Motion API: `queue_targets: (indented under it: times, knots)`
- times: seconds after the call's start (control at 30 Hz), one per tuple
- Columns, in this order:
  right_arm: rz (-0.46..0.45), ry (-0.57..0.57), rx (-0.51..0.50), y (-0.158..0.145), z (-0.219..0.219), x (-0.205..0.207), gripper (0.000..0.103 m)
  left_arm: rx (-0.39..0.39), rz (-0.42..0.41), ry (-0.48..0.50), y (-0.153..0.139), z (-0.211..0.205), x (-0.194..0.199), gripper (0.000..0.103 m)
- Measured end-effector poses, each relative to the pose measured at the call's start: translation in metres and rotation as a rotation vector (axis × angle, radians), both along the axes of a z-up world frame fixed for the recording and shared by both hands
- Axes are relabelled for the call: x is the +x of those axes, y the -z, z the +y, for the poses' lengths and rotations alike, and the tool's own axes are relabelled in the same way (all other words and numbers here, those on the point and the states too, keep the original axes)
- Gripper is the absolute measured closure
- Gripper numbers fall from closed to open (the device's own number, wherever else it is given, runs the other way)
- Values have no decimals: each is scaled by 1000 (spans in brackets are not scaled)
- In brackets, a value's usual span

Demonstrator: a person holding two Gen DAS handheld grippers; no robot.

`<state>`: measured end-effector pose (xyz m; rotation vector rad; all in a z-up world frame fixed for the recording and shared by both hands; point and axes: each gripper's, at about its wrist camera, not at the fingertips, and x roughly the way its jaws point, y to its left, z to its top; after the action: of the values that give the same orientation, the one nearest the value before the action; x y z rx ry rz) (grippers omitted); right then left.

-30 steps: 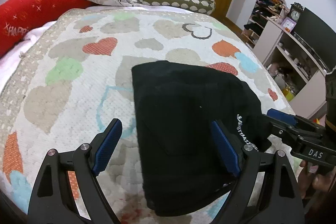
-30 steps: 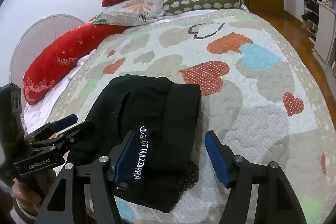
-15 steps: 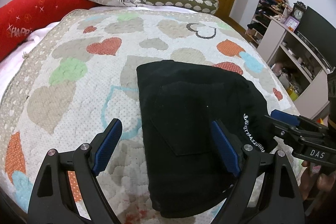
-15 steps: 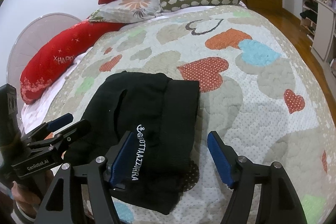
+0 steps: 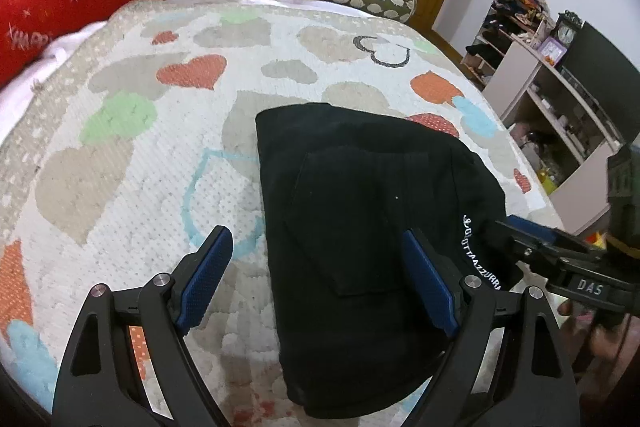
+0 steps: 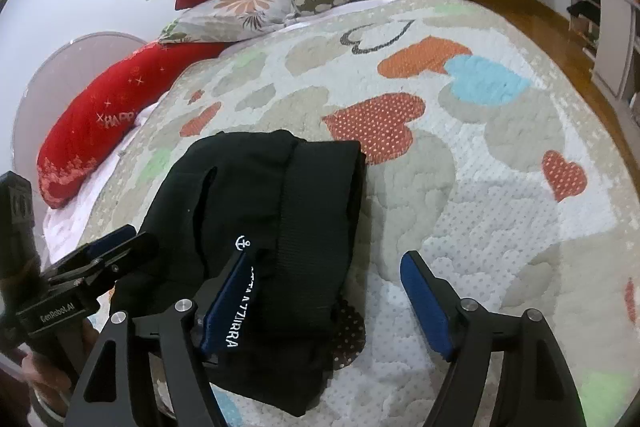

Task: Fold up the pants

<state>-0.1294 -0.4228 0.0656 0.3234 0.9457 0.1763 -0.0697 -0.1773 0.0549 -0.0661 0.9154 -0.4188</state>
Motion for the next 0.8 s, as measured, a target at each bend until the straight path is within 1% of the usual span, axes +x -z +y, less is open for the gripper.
queue_targets:
  times: [0.13, 0.23, 0.3, 0.43, 0.5, 0.57, 0.6, 0.67, 0.7, 0.77, 0.8]
  knots:
    - [17, -8, 47, 9, -6, 4, 26, -51, 32, 15, 3, 6, 4, 16]
    - [20, -20, 78, 15, -8, 7, 24, -70, 56, 28, 7, 11, 8, 16]
    - [12, -32, 103, 17, -10, 10, 22, -78, 73, 27, 10, 15, 11, 16]
    - [4, -52, 143, 21, -11, 20, 17, -157, 125, 32, 19, 23, 20, 16]
    - [-4, -77, 168, 23, -9, 26, 13, -172, 145, 38, 24, 22, 24, 16]
    - [-22, -112, 197, 26, -6, 30, 13, -190, 164, 49, 30, 18, 27, 16]
    - [-34, -129, 225, 27, -4, 32, 14, -192, 159, 52, 31, 15, 27, 15]
    - [-42, -162, 256, 29, 2, 36, 32, -188, 144, 63, 32, 12, 27, 15]
    - [-36, -170, 250, 30, 6, 38, 36, -187, 136, 70, 32, 10, 27, 16]
    - [-35, -183, 253, 27, 9, 39, 50, -199, 134, 93, 31, 8, 27, 38]
    - [-30, -195, 278, 25, 11, 40, 58, -211, 143, 108, 29, 8, 26, 44]
